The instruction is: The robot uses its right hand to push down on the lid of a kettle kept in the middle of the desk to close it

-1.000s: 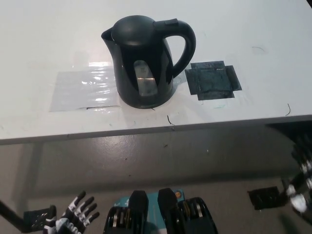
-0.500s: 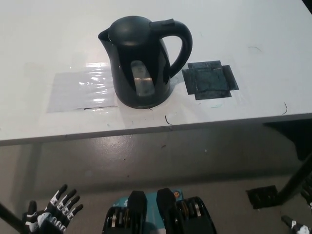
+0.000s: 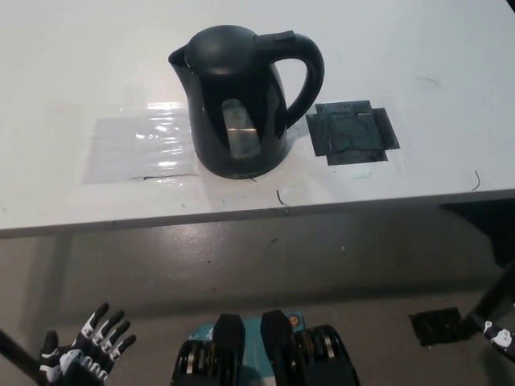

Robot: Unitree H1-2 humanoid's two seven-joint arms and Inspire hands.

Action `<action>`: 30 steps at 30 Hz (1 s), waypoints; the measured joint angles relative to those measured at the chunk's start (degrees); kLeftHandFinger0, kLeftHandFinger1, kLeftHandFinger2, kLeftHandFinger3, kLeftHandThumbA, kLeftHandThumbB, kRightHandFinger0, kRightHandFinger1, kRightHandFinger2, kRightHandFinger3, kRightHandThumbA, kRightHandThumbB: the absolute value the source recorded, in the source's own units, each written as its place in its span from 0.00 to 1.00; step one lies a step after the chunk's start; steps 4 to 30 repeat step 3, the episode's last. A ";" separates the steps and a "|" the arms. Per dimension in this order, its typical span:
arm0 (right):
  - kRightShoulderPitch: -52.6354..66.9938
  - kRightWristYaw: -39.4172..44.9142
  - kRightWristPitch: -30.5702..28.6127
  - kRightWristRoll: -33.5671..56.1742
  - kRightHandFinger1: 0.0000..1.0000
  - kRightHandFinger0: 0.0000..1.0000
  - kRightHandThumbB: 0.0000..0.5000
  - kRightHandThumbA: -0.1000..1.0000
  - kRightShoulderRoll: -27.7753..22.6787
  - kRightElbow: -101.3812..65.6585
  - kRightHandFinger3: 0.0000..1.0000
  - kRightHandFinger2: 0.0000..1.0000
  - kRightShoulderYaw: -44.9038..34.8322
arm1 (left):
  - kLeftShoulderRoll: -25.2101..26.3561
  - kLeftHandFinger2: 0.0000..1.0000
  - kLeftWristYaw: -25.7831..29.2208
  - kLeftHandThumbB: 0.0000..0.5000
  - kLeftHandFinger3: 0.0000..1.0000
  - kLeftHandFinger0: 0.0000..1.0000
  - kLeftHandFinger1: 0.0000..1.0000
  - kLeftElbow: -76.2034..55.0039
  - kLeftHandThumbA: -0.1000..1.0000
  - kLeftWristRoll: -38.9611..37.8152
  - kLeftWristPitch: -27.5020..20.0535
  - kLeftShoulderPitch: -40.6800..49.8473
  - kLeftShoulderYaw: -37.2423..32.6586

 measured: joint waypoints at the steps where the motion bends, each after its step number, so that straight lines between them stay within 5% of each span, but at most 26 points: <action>1: 0.09 0.01 0.00 -0.08 1.00 1.00 0.00 1.00 0.01 0.12 1.00 1.00 0.00 | 0.00 1.00 0.00 0.97 1.00 1.00 1.00 0.00 1.00 0.00 -0.04 0.00 0.00; 30: 0.10 0.01 0.00 -0.18 1.00 1.00 0.00 1.00 0.00 0.25 1.00 1.00 -0.01 | 0.00 1.00 0.00 0.98 1.00 1.00 1.00 0.01 1.00 -0.02 -0.08 0.00 0.02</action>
